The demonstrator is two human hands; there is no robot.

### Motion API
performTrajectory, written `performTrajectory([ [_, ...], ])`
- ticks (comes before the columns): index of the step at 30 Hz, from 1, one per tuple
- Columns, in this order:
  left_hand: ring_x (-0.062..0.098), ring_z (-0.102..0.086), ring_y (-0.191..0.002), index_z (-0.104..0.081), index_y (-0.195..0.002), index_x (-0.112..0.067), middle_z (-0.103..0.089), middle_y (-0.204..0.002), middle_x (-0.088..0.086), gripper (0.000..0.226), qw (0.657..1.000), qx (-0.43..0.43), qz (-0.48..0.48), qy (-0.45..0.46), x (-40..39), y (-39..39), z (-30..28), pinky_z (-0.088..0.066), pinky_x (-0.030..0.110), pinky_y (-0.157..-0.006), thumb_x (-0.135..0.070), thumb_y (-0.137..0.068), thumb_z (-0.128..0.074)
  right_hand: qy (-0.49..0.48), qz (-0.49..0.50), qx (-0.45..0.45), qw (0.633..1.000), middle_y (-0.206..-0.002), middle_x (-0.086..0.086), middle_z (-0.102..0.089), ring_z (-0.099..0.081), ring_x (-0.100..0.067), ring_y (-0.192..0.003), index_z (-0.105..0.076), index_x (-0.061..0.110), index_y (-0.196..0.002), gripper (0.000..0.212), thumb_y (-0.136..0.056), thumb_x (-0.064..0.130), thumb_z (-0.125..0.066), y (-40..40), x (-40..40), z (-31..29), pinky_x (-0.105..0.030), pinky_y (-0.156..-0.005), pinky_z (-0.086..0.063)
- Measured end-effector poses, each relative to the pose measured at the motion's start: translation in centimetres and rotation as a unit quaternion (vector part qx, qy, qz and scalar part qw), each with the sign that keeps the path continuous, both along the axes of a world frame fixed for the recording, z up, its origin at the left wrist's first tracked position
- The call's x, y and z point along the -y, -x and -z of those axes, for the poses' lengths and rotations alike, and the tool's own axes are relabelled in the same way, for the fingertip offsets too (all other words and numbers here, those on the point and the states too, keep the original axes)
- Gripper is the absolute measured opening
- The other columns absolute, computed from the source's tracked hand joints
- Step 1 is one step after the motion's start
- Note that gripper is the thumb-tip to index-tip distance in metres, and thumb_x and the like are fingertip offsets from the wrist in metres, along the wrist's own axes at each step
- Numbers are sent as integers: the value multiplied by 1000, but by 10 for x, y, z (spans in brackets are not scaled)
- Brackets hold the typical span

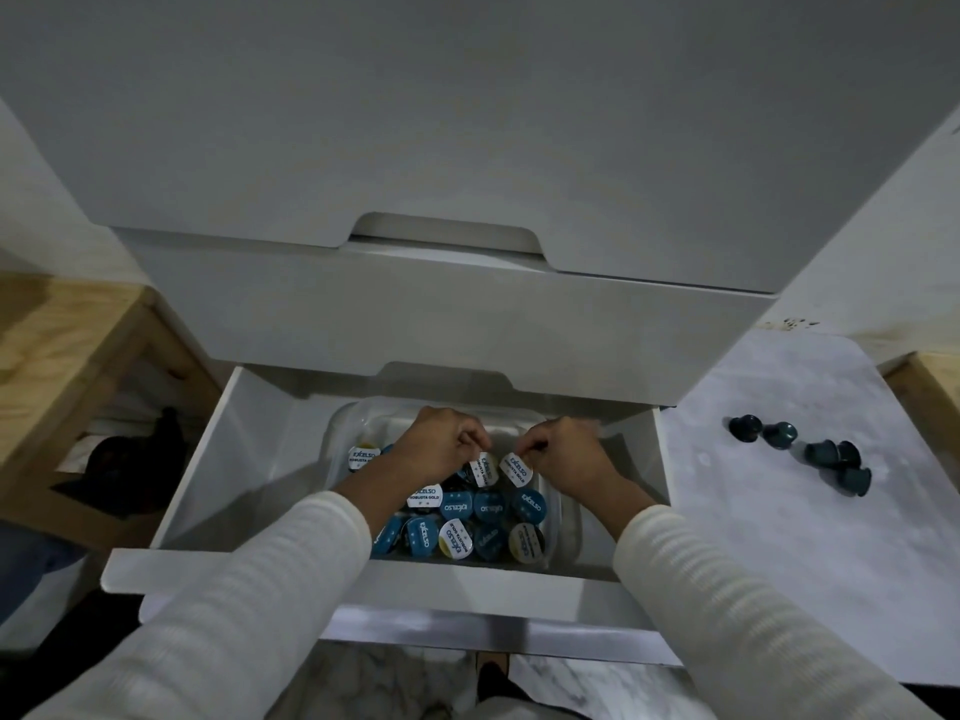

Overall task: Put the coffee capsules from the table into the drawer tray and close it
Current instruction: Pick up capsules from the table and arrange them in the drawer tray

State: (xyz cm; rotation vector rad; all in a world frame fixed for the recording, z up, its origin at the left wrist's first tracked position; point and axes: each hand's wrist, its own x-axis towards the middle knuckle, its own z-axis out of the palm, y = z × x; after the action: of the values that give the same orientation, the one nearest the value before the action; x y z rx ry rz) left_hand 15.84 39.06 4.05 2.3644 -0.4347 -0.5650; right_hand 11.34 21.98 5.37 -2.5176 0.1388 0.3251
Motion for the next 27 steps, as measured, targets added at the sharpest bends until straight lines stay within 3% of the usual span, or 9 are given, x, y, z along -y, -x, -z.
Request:
performTrajectory([
  [2, 6, -63, -76, -72, -98, -11, -73, -97, 9, 19, 1000, -7, 7, 0, -1, 0, 1, -44, -3, -63, -2, -81, -68, 13, -10, 8, 1000, -100, -8, -72, -64, -17, -88, -73, 10, -93, 17, -83, 5, -60, 1, -1, 0, -14, -78, -41],
  [4, 6, -63, -75, -71, -100, -8, -73, -97, 11, 22, 1000, -8, 12, -1, -2, 0, 2, -44, -4, -64, 2, -79, -68, 28, -23, 15, 999, -99, -8, -73, -65, -18, -87, -73, 10, -94, 18, -83, 5, -59, 2, -1, 1, -14, -77, -40],
  [9, 7, -61, -80, -69, -104, -7, -72, -98, 12, 30, 1000, 0, 19, -20, 0, 1, 1, -49, 9, -78, 1, -76, -71, 56, -42, 28, 997, -99, -8, -72, -64, -19, -87, -73, 11, -94, 19, -83, 6, -59, 6, -3, 1, -17, -79, -42],
  [13, 13, -63, -93, -66, -110, -14, -70, -106, 8, 30, 996, 29, 37, -76, -2, 6, -5, -51, 24, -91, -15, -80, -71, 83, -44, 37, 995, -100, -12, -70, -63, -25, -87, -71, 10, -97, 18, -87, 18, -57, 11, -5, -6, -25, -78, -46],
  [15, 19, -62, -103, -63, -115, -15, -67, -114, 10, 28, 992, 53, 39, -105, 0, 12, -12, -51, 30, -93, -22, -88, -62, 88, -44, 51, 994, -108, -15, -67, -62, -28, -94, -69, 8, -101, 23, -89, 19, -53, 16, -8, -11, -30, -84, -48],
  [18, 25, -57, -112, -56, -125, -13, -59, -126, 12, 32, 986, 92, 32, -137, 4, 26, -21, -47, 30, -93, -24, -95, -48, 92, -42, 57, 993, -130, -13, -56, -54, -29, -114, -55, 9, -123, 35, -93, 24, -48, 27, -14, -22, -33, -96, -43],
  [23, 24, -42, -128, -43, -134, -4, -47, -137, 14, 42, 972, 188, 9, -142, 16, 60, -34, -41, 34, -103, -26, -98, -39, 128, -31, 109, 985, -146, -13, -36, -35, -27, -134, -32, 8, -139, 47, -97, 27, -38, 54, -25, -32, -33, -107, -33],
  [27, 23, -26, -138, -25, -143, -3, -32, -149, 13, 48, 955, 266, 4, -132, 26, 84, -46, -21, 29, -114, -26, -101, -29, 130, 0, 177, 976, -150, -15, -29, -17, -24, -143, -27, 4, -141, 49, -98, 26, -34, 78, -26, -43, -35, -115, -20],
])
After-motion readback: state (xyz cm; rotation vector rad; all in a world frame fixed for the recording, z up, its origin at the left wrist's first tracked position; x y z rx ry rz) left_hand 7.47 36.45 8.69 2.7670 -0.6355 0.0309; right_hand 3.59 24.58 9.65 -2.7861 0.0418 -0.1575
